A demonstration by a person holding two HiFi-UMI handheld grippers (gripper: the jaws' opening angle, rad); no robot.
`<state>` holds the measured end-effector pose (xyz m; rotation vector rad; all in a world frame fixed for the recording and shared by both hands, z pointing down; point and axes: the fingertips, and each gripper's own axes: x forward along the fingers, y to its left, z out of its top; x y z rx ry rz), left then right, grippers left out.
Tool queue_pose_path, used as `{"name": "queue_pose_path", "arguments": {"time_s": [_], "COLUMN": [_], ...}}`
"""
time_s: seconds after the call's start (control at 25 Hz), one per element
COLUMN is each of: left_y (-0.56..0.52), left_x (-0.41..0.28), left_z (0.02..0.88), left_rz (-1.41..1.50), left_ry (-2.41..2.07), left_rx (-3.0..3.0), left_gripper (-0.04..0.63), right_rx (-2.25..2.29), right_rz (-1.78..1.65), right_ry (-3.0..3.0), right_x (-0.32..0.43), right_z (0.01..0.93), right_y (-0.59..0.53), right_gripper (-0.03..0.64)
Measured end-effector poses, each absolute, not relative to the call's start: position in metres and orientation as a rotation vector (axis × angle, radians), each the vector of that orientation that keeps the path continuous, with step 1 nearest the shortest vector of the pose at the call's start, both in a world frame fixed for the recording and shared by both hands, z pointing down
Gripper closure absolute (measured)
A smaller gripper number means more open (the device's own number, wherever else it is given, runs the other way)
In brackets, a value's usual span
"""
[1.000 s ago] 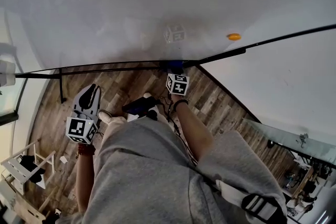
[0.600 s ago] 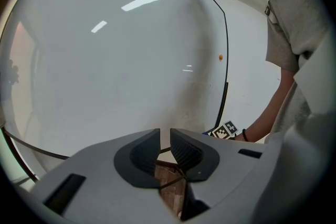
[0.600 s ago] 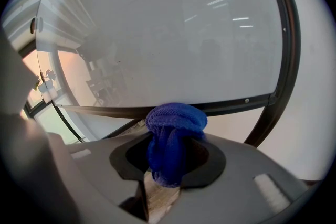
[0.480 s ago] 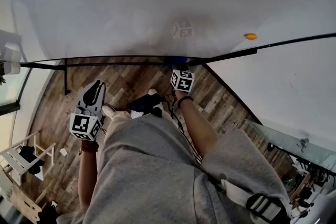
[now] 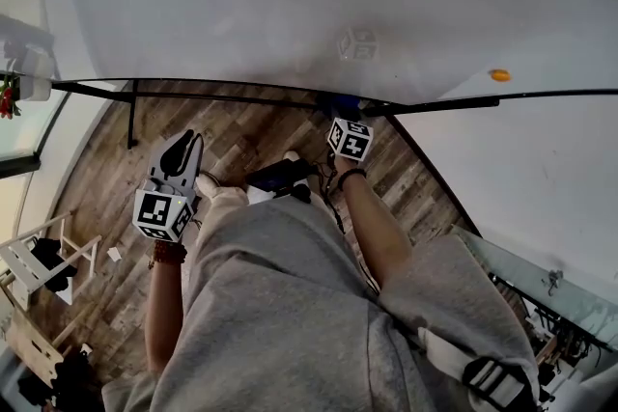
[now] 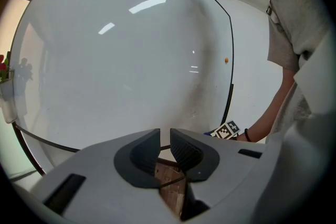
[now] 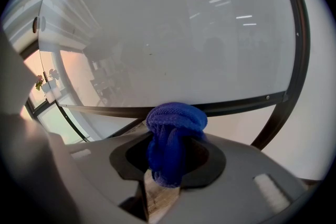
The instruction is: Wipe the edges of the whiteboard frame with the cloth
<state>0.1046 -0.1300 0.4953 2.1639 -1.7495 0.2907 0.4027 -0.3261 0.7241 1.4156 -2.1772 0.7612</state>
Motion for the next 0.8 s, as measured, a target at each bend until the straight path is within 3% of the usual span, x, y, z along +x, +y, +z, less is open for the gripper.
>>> {"name": "queue_pose_path", "arguments": {"time_s": [0.8], "left_y": [-0.109], "left_x": [0.062], "left_z": [0.500], "left_rz": [0.242], "left_ry": [-1.808], "left_rx": [2.097], "left_gripper": [0.531], "right_rx": [1.366], "right_rz": [0.790], "right_ry": [-2.191], "right_x": [0.350], "right_z": [0.722], "right_y": [-0.313], "right_gripper": [0.485]}}
